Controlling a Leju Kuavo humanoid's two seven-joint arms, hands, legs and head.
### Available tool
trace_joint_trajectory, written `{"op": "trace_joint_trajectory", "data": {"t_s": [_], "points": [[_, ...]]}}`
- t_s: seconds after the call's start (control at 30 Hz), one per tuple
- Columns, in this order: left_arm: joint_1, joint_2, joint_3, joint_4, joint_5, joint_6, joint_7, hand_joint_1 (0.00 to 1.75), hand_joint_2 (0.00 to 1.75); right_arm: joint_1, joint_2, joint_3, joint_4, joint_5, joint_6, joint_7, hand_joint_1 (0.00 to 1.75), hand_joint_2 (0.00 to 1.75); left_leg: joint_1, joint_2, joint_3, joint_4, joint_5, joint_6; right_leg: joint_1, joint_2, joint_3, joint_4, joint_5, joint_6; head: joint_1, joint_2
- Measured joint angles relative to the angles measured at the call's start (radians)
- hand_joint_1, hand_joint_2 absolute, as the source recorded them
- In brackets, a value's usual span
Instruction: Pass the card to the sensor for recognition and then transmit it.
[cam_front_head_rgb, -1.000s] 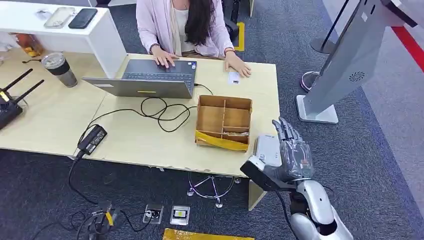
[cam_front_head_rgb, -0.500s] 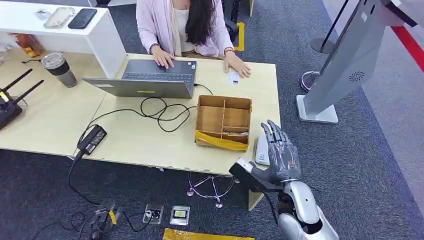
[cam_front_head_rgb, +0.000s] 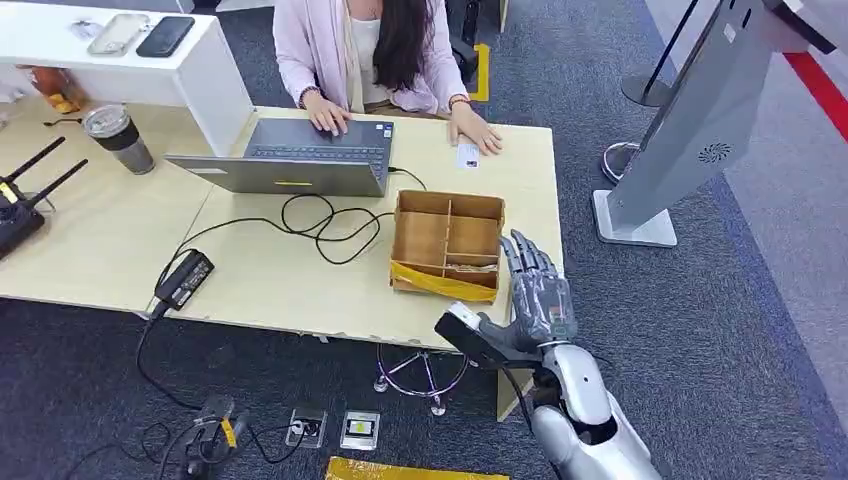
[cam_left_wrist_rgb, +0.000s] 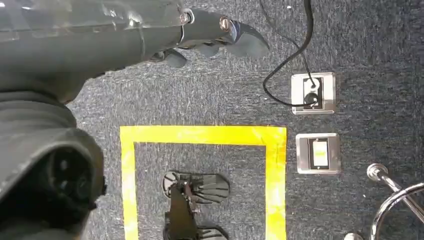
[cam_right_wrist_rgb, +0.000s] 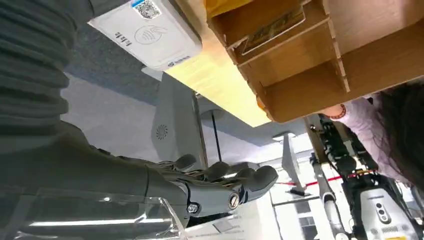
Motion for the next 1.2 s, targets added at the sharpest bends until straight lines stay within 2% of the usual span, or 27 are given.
{"op": "trace_joint_trajectory", "data": {"t_s": [0.37, 0.53, 0.83, 1.2], "points": [[0.002, 0.011, 0.0, -0.002, -0.005, -0.016, 0.0, 0.0, 0.0, -0.029, 0.029, 0.0, 0.074, 0.009, 0.021, -0.026, 0.0, 1.75, 0.0, 0.0, 0.0, 0.0, 0.0, 0.0, 0.0, 0.0, 0.0, 0.0, 0.0, 0.0, 0.0, 0.0], [0.002, 0.012, 0.0, -0.002, -0.011, -0.025, -0.001, 0.0, 0.0, -0.064, 0.059, 0.0, 0.149, 0.04, 0.013, -0.038, 0.0, 1.75, 0.0, 0.0, 0.0, 0.0, 0.0, 0.0, 0.0, 0.0, 0.0, 0.0, 0.0, 0.0, 0.0, 0.0], [0.001, 0.02, -0.002, -0.002, -0.039, -0.05, -0.009, 0.0, 0.0, -0.141, 0.119, 0.003, 0.333, 0.077, -0.079, -0.058, 0.0, 1.75, 0.0, 0.0, 0.0, 0.0, 0.0, 0.0, 0.0, 0.0, 0.0, 0.0, 0.0, 0.0, 0.0, 0.0], [-0.002, 0.025, -0.003, 0.006, -0.062, -0.063, -0.037, 0.0, 0.0, -0.212, 0.17, 0.012, 0.54, 0.101, -0.143, -0.084, 0.0, 1.75, 0.0, 0.0, 0.0, 0.0, 0.0, 0.0, 0.0, 0.0, 0.0, 0.0, 0.0, 0.0, 0.0, 0.0]]}}
